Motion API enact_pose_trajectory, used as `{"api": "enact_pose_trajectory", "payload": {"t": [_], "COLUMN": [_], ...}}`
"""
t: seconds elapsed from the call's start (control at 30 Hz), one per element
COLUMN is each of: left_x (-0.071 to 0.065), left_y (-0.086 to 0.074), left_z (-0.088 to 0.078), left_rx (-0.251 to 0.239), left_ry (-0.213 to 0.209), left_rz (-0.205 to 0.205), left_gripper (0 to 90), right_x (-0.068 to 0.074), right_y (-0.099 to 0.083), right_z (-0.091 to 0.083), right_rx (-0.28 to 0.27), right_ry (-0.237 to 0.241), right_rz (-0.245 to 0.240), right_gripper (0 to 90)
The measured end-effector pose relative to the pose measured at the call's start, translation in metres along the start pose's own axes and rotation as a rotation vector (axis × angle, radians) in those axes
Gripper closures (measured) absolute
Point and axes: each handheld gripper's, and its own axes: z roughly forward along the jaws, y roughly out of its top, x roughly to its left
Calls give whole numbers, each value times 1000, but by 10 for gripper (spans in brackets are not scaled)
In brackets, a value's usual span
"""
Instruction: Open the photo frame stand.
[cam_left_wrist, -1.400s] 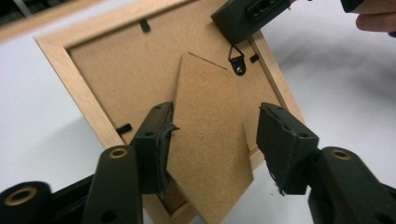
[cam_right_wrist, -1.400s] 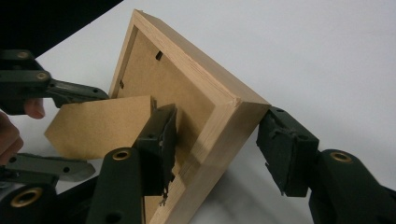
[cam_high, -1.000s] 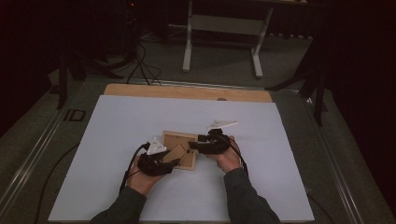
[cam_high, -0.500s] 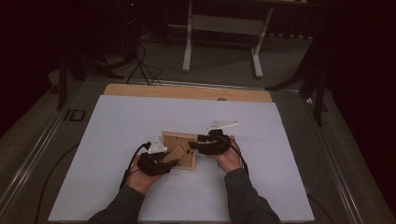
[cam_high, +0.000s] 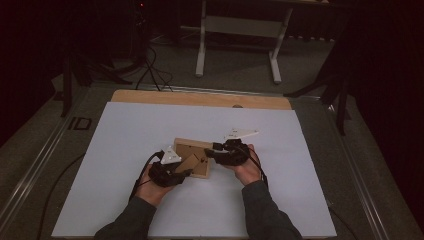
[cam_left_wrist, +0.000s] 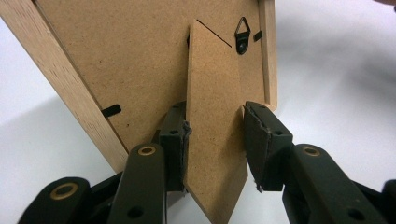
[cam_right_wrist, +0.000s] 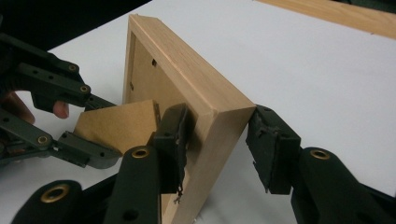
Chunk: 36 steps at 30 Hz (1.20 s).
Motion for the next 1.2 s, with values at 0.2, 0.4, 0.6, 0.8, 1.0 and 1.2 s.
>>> {"api": "enact_pose_trajectory", "payload": {"t": [0.2, 0.4, 0.6, 0.8, 1.0, 1.2], "left_x": [2, 3, 5, 7, 8, 7], "left_y": [2, 4, 7, 7, 6, 6], "left_z": [2, 6, 11, 17, 20, 22], "left_rx": [-2, -4, -3, -4, -11, -7], "left_ry": [11, 27, 47, 61, 69, 76], "left_rz": [10, 14, 23, 21, 21, 26], "left_gripper": [635, 640, 640, 654, 662, 666], "right_x": [2, 4, 5, 7, 6, 9], "right_y": [2, 3, 4, 6, 7, 7], "right_z": [-3, -5, -5, -4, -1, 0], "right_rx": [-11, -26, -32, -28, -37, -36], "right_ry": [-22, -42, -75, -98, -104, -119], "right_rz": [-24, -37, -61, -78, -73, -93], "right_gripper": [593, 601, 602, 602, 603, 600]}}
